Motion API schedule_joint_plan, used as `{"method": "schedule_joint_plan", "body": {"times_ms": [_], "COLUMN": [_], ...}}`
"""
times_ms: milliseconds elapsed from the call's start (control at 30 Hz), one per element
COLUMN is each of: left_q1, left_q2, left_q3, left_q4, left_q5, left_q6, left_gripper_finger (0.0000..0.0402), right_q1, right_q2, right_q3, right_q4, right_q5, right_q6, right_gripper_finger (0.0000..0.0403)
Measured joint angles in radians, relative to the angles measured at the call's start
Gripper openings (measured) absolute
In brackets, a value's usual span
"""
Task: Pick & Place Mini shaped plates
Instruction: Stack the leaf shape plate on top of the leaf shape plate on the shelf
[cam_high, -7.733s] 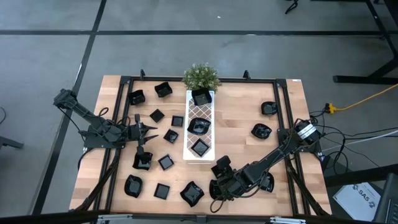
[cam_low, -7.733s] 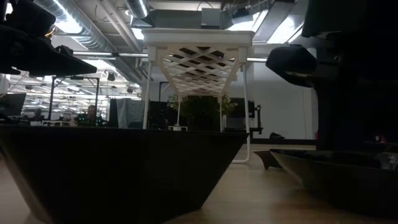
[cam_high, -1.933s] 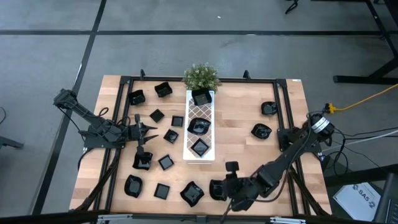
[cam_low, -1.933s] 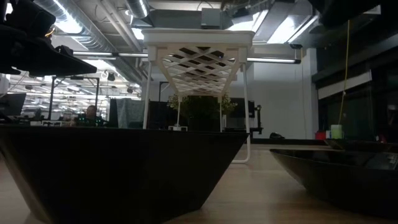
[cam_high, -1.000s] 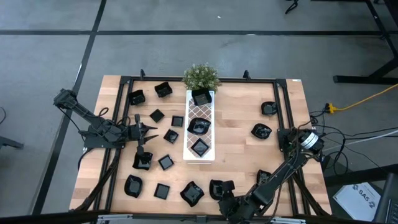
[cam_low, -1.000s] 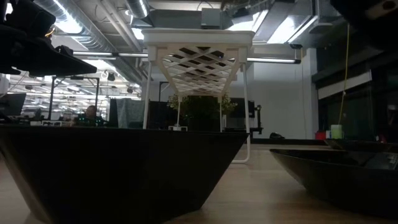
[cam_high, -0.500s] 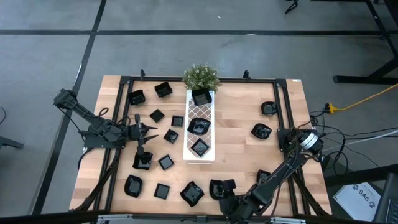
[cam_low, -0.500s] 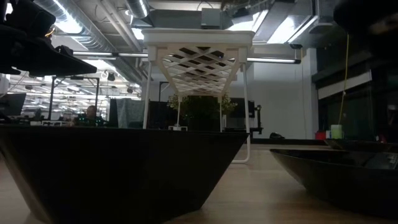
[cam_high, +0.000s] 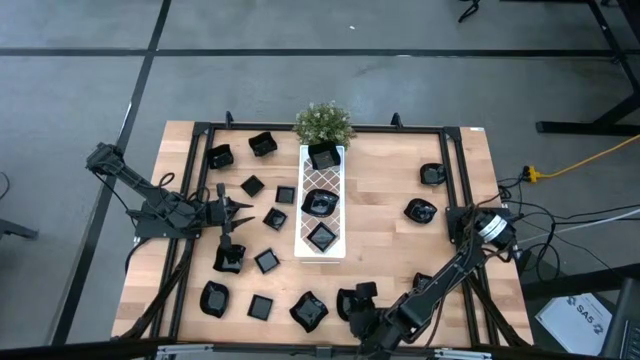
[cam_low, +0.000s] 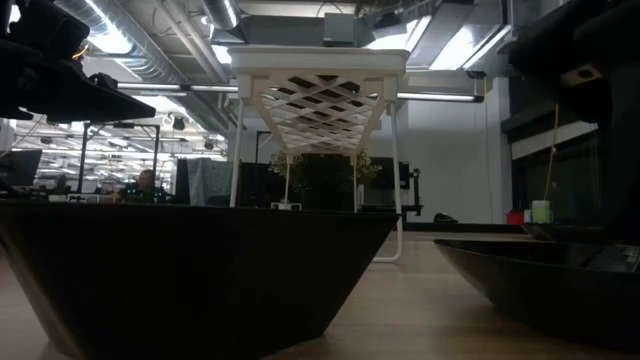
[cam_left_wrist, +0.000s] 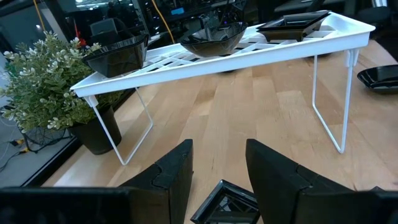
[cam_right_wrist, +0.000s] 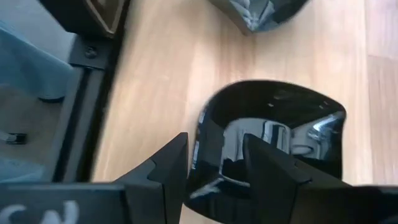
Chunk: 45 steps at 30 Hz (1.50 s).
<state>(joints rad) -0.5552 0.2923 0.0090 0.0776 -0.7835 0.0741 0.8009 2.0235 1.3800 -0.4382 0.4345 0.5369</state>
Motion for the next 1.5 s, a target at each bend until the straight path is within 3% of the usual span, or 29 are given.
{"method": "schedule_joint_plan", "body": {"times_ms": [800, 1333, 1500], "left_q1": [0.000, 0.000, 0.000], "left_q2": [0.000, 0.000, 0.000], "left_q3": [0.000, 0.000, 0.000], "left_q4": [0.000, 0.000, 0.000], "left_q5": [0.000, 0.000, 0.000], "left_q6": [0.000, 0.000, 0.000], "left_gripper_finger": [0.0143, 0.0143, 0.0143], "right_q1": [-0.002, -0.002, -0.002], "right_q2": [0.055, 0.055, 0.055], "right_q3": [-0.001, 0.000, 0.031], "right_q4": [0.060, 0.055, 0.010], "right_q5": [-0.028, -0.015, -0.008], "right_q6": [0.011, 0.001, 0.003], "right_gripper_finger": [0.0152, 0.0011, 0.0011]}}
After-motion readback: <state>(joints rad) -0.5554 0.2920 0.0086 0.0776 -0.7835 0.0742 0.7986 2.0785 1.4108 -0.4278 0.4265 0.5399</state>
